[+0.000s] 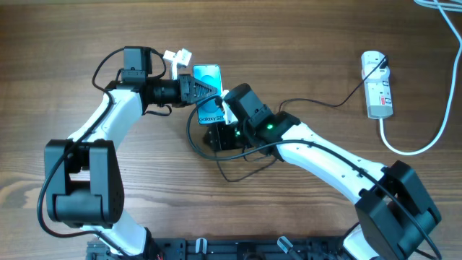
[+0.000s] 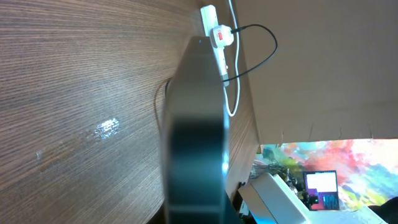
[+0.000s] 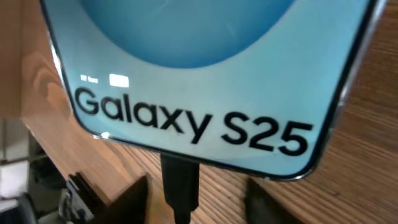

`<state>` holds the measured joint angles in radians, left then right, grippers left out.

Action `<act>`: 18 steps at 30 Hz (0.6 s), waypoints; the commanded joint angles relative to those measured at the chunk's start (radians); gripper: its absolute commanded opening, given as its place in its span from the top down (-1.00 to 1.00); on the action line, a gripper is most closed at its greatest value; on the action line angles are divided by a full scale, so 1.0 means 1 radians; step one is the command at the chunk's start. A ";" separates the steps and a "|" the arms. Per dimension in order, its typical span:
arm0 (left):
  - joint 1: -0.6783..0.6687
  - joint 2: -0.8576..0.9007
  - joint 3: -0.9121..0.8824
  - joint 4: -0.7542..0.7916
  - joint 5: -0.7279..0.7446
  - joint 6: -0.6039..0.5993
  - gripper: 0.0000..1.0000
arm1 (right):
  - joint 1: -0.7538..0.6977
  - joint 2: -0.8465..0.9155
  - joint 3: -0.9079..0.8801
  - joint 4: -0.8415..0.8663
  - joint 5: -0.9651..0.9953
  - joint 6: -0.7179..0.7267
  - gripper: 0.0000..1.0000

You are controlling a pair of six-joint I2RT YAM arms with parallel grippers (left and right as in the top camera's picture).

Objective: Plug charger to phone and switch on socket
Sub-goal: 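Push the USB-C plug upward into the phone port with the right gripper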

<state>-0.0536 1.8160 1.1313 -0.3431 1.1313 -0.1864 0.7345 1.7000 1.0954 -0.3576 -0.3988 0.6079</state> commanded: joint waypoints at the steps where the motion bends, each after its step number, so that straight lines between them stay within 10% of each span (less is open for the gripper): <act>1: -0.002 -0.004 -0.005 0.008 0.047 -0.035 0.92 | 0.009 -0.002 0.015 0.008 0.014 0.024 0.53; 6: -0.002 -0.004 -0.005 0.008 0.047 -0.036 0.92 | 0.009 -0.002 0.015 0.006 0.013 0.049 0.91; 18: -0.023 -0.004 -0.005 0.005 0.095 0.045 0.92 | -0.076 -0.002 0.045 0.027 -0.055 0.049 0.91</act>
<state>-0.0547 1.8160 1.1313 -0.3260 1.1461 -0.1688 0.7177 1.7000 1.0958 -0.3481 -0.4606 0.6437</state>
